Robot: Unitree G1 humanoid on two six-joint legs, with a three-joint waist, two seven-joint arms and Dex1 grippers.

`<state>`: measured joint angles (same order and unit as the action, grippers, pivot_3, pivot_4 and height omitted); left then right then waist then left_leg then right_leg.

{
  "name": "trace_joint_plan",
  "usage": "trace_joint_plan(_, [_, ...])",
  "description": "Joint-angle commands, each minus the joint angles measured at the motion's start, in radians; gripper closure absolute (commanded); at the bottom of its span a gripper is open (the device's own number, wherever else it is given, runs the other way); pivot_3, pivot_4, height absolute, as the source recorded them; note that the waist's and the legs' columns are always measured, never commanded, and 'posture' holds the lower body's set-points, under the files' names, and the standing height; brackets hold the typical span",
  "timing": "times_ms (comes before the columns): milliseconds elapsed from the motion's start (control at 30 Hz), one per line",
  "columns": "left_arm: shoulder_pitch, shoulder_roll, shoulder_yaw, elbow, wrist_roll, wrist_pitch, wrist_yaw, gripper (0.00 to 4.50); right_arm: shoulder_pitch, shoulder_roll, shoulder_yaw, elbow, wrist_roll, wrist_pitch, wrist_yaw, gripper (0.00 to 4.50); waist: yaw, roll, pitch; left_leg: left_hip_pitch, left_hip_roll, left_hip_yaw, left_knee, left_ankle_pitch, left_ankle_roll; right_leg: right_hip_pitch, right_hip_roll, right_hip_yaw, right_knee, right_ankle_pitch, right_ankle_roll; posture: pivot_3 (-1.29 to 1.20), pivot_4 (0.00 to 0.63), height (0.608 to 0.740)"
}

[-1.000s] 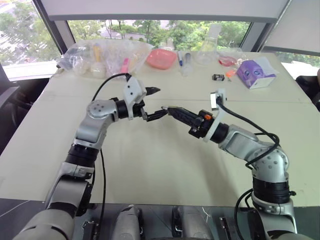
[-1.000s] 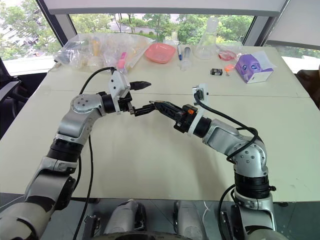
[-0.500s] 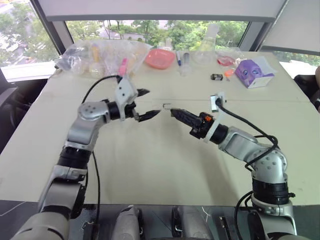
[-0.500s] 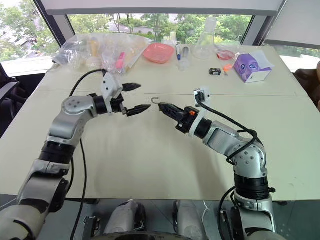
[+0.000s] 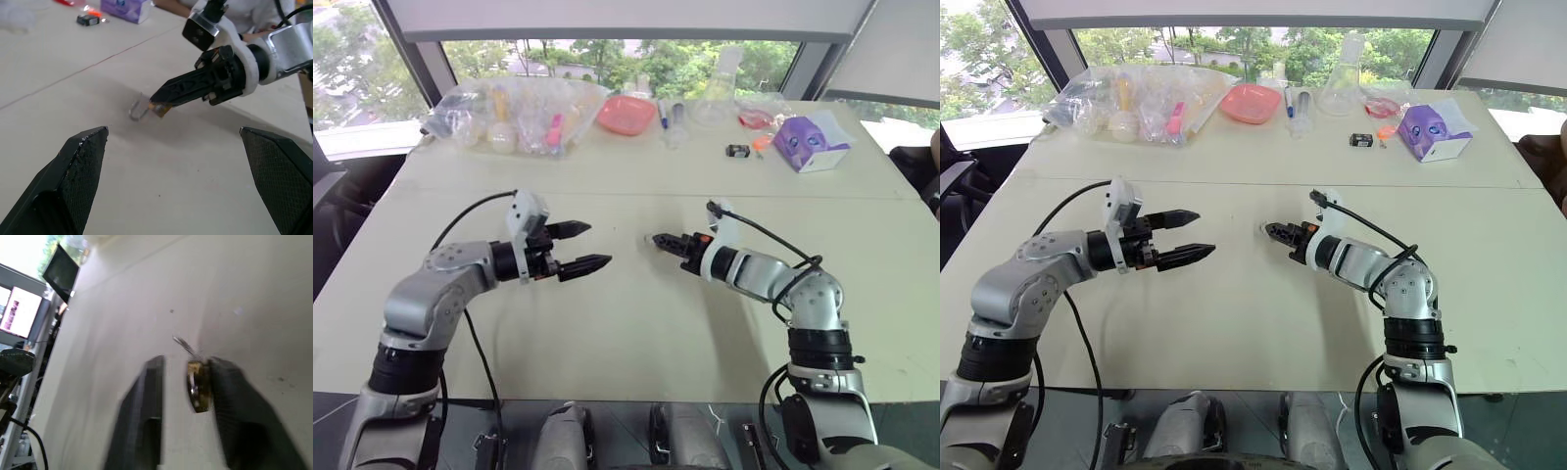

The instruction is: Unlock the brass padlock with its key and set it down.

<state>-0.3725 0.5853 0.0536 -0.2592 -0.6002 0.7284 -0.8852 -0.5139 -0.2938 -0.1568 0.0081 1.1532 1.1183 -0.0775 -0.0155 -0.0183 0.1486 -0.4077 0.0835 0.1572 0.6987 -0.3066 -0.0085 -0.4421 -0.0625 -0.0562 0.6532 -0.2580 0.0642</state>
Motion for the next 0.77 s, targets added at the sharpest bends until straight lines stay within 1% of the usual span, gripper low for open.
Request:
trace_joint_plan(33, [0.006,0.000,0.035,-0.059,-0.024,0.007,0.041,0.00,-0.022,-0.027,0.006,-0.026,-0.032,0.030,0.044,1.06,0.000,0.000,0.000,0.000,0.000,0.000,0.000,0.000,0.000,0.000,0.000,0.000,0.000,0.000,0.000,0.00,0.150,0.739])
trace_joint_plan(67, [0.009,-0.001,0.035,-0.063,-0.026,0.010,0.049,0.00,-0.018,-0.041,0.011,-0.034,-0.046,0.038,0.057,0.49,0.001,0.000,0.000,0.000,0.000,0.000,0.000,0.000,0.000,0.000,0.000,0.000,0.000,0.000,0.000,0.00,0.150,0.739])
trace_joint_plan(100, [0.013,-0.001,0.035,-0.068,-0.028,0.013,0.056,0.00,-0.010,-0.068,0.021,-0.050,-0.069,0.044,0.075,0.05,0.003,0.000,0.000,0.000,0.000,0.000,0.000,0.000,0.000,0.000,0.000,0.000,0.000,0.000,0.000,0.00,0.150,0.739])
trace_joint_plan(167, [0.026,-0.002,0.038,-0.078,-0.035,0.021,0.074,0.00,0.025,-0.154,0.046,-0.111,-0.127,0.037,0.144,0.05,0.006,0.000,0.000,0.000,-0.001,0.000,0.000,0.000,0.000,0.000,-0.001,0.000,0.000,0.000,0.000,0.00,0.150,0.739])
trace_joint_plan(233, [0.043,0.000,0.040,-0.090,-0.046,0.025,0.082,0.00,0.059,-0.232,0.037,-0.151,-0.171,0.020,0.189,0.05,0.007,0.000,0.000,0.000,-0.001,0.000,0.000,0.000,0.001,0.000,-0.001,0.000,-0.001,0.000,0.000,0.00,0.150,0.739])
trace_joint_plan(333, [0.061,0.001,0.043,-0.102,-0.057,0.037,0.095,0.00,0.125,-0.333,-0.004,-0.228,-0.193,-0.023,0.301,0.05,0.004,0.000,0.000,-0.001,-0.001,0.000,0.000,-0.001,0.001,0.000,-0.001,0.000,-0.002,0.000,0.000,0.00,0.150,0.739])
trace_joint_plan(433, [0.073,0.000,0.048,-0.103,-0.067,0.045,0.110,0.00,0.215,-0.411,-0.048,-0.326,-0.185,-0.052,0.420,0.05,0.003,0.000,0.000,0.000,0.000,0.000,-0.001,-0.001,0.001,0.000,0.000,0.000,-0.002,0.000,0.000,0.00,0.150,0.739])
trace_joint_plan(567, [0.081,-0.008,0.036,-0.098,-0.062,0.043,0.129,0.00,0.334,-0.463,-0.092,-0.433,-0.189,-0.079,0.499,0.05,0.004,0.000,0.000,0.001,0.000,0.000,-0.001,-0.002,0.003,0.001,0.000,0.000,-0.002,0.000,0.000,0.00,0.150,0.739])
trace_joint_plan(767, [0.089,-0.019,0.011,-0.099,-0.053,0.038,0.149,0.00,0.418,-0.447,-0.135,-0.512,-0.173,-0.093,0.518,0.05,0.006,0.000,0.000,0.001,-0.001,-0.001,0.000,-0.003,0.005,0.002,0.000,0.000,-0.002,0.000,0.000,0.00,0.150,0.739])
